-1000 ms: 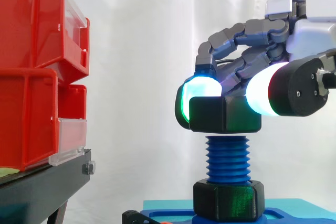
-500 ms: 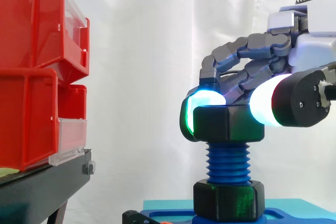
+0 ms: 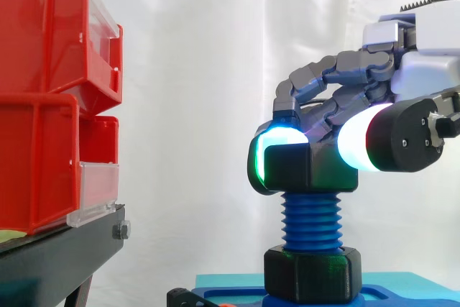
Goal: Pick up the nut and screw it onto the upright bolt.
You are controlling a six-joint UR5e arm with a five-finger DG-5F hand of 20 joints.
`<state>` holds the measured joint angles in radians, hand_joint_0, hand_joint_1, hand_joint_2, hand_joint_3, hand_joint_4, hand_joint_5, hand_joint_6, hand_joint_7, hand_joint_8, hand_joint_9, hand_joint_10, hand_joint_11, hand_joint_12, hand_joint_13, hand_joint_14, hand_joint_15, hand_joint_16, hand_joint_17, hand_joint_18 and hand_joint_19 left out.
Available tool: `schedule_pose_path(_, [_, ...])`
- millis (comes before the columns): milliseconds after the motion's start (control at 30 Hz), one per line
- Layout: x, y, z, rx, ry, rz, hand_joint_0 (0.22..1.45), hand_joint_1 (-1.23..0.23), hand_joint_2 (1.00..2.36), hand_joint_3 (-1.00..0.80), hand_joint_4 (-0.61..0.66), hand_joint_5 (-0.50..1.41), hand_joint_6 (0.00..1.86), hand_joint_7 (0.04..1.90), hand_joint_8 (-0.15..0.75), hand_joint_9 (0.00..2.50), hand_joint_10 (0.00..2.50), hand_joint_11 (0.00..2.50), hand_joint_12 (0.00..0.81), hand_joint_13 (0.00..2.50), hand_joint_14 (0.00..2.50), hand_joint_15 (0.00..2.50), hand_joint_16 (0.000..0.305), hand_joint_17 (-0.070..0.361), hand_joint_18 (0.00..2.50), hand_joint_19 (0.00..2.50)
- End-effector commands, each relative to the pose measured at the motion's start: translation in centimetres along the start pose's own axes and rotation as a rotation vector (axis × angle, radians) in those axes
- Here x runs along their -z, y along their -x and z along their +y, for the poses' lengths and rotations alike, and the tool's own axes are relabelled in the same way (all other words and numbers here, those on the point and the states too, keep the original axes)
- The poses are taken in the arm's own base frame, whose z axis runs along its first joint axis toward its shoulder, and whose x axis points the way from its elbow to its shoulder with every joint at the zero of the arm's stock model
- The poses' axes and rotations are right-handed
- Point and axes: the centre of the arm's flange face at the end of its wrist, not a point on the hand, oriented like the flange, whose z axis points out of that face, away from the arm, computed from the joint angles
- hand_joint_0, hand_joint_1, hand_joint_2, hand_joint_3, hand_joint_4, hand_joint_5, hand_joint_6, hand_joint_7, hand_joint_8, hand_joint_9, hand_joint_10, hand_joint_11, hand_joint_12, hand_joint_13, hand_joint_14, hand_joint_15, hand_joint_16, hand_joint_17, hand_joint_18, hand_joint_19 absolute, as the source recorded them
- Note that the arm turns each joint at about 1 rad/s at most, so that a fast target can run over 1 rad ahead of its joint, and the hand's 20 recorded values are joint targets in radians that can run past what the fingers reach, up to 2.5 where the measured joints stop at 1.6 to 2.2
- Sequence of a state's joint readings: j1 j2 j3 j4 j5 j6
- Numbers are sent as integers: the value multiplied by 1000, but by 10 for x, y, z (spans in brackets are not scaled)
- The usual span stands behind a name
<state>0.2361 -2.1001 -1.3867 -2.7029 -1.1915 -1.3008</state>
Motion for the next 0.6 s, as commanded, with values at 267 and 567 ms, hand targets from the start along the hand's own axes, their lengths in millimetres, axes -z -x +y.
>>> schedule_pose_path(267, [-1,-1,-5,2,1,3,572,-650,1000,-490,304,-178,673,1114,317,476,0,0,348,457,0,0,44,100,429,5])
schedule_pose_path(567, [-1,-2,-1,2,14,4,569,-668,1000,-497,308,-178,673,1117,317,477,0,0,349,453,0,0,44,100,422,2])
